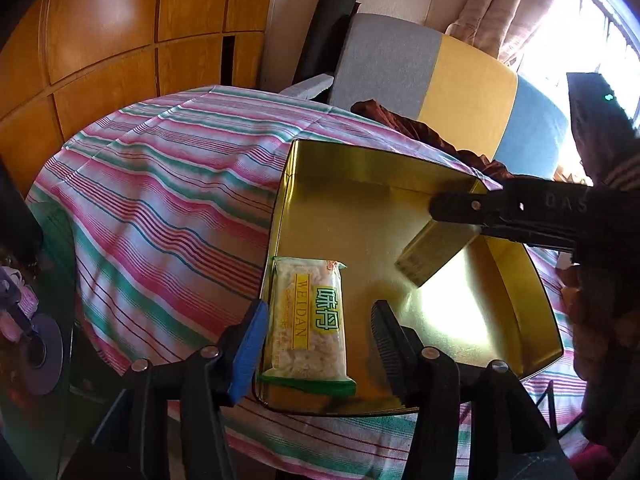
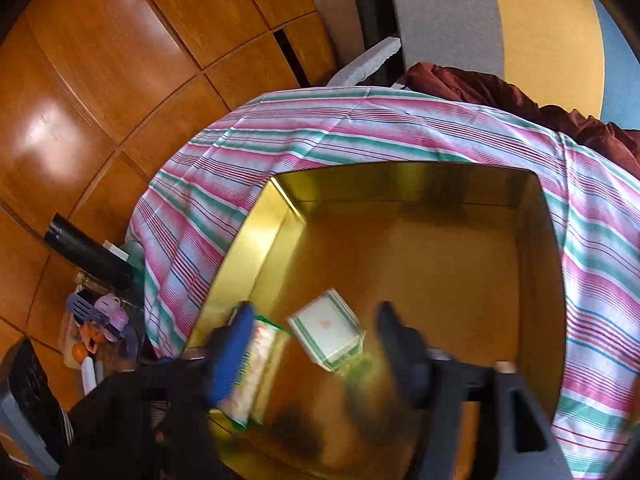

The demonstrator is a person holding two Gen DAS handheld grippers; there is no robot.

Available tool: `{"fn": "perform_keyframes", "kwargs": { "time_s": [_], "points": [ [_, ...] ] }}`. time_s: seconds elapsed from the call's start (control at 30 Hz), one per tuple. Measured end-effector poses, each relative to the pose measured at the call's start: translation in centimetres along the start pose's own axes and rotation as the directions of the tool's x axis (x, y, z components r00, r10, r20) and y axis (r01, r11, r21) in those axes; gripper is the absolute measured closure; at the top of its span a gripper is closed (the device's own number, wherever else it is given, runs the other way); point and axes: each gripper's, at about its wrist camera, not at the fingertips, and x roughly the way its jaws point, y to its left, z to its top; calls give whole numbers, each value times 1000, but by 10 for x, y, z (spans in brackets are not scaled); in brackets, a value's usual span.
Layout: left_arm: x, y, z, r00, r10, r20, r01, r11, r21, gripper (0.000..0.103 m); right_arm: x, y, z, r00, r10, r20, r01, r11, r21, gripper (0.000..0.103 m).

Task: Organize objects
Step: 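Carry the green-white box with the right tool and release it in the tray, then move both tools back over the remaining items on the cloth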

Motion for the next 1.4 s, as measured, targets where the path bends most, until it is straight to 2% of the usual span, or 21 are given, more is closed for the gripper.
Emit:
{"fn": "perform_keyframes", "kwargs": {
  "time_s": [0.07, 0.13, 0.43, 0.6, 1.03, 1.23, 1.4],
  "points": [
    [-6, 1, 1, 1000, 5, 24, -5, 1000, 0, 32, -1, 5, 0, 1000, 3, 3, -3, 1000, -11, 13],
    [-11, 3, 2, 999, 10, 40, -10, 1000, -9, 28, -1, 6, -3, 1000, -13, -3, 13, 1000, -23, 13],
    [-14, 9, 4, 998, 41, 49, -39, 998, -41, 28, -14, 5, -29, 986, -165, 33, 167, 981, -96, 10],
    [-17, 6, 6, 997, 46, 65, -44, 999, -29, 16, -27, 2, -38, 970, -228, 88, 237, 964, -116, 9],
    [-19, -8, 3, 997, 50, 53, -50, 999, 6, 9, -48, -10, -58, 930, -327, 168, 344, 935, -86, 9],
    [-17, -13, 3, 998, 42, 45, -43, 999, 22, 5, -62, -22, -64, 904, -373, 208, 391, 919, -55, 9],
    [-13, -18, 4, 1000, 15, 27, -16, 1000, 23, 2, -79, -43, -68, 884, -407, 230, 418, 909, 4, 0]
  ]
}}
